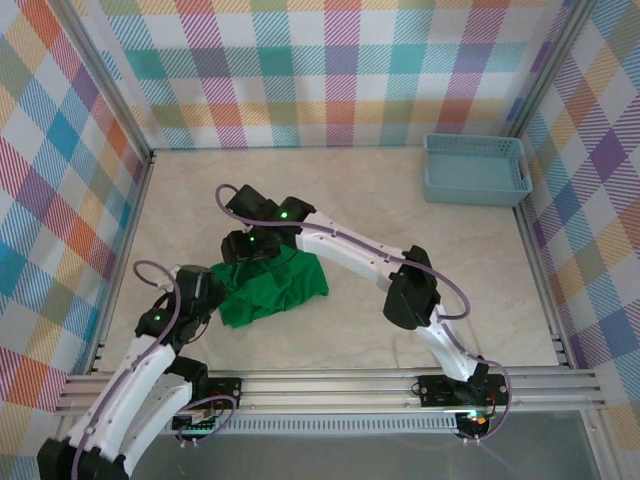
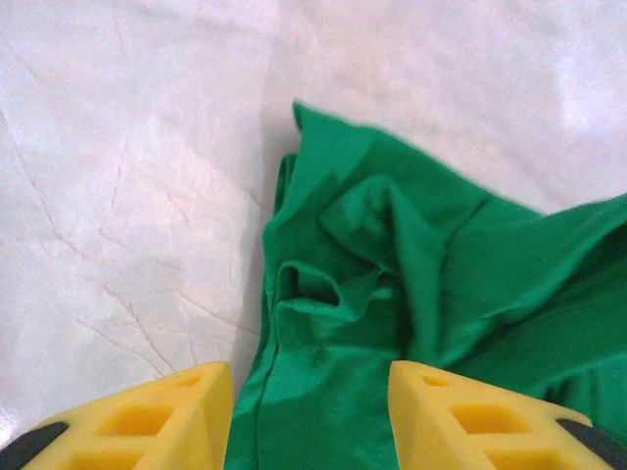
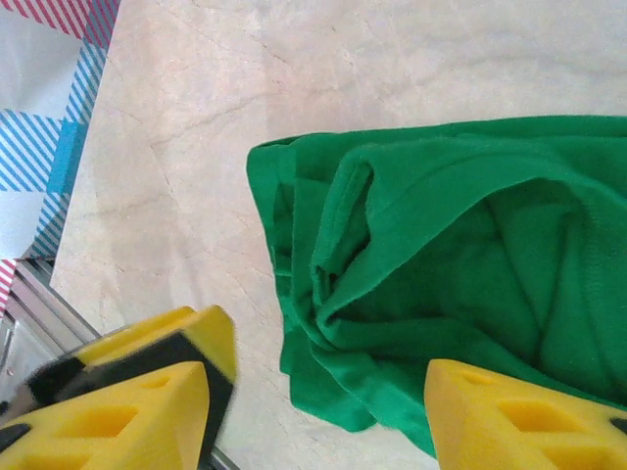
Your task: Fold the inside-out t-shirt
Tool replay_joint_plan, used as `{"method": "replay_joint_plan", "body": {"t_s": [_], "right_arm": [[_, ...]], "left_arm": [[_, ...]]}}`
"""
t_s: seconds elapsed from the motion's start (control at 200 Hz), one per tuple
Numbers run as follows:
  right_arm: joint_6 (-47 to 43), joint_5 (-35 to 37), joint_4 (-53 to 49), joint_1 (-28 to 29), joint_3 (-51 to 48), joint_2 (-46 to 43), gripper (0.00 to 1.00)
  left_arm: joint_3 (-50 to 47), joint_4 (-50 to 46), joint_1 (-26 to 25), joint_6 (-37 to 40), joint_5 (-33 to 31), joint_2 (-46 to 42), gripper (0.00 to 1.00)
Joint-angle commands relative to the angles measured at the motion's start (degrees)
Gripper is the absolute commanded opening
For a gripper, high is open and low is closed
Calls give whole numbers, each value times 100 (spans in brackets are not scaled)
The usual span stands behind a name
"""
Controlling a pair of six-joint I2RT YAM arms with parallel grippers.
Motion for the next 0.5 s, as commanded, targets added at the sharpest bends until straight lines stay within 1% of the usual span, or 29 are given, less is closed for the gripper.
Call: {"method": "replay_joint_plan", "body": {"t_s": [0.0, 0.07, 0.14, 0.21, 0.31, 0.365, 0.495], "right_arm": [[-462, 560, -54, -56, -548, -957, 64], [-537, 564, 262, -296, -1261, -1252, 64], [-507, 472, 502, -645, -1869, -1368, 64], [-581, 250, 732, -954, -2294, -1324, 62], [-577, 15, 984, -1215, -2623, -1141, 57], [-636, -2, 1097, -1258, -2709, -1008, 56], [-659, -335, 1239, -1265, -2702, -602, 55]], "left_arm": [[147, -276, 41, 235, -94, 19, 51], [431, -144, 32, 510, 275, 591, 54], [778, -12, -22, 733, 654, 1315, 57], [1072, 66, -138, 869, 783, 1902, 58], [1284, 225, -188, 930, 809, 2460, 58], [1345, 345, -188, 992, 831, 2672, 59], [1534, 389, -188, 1003, 832, 3187, 60]]}}
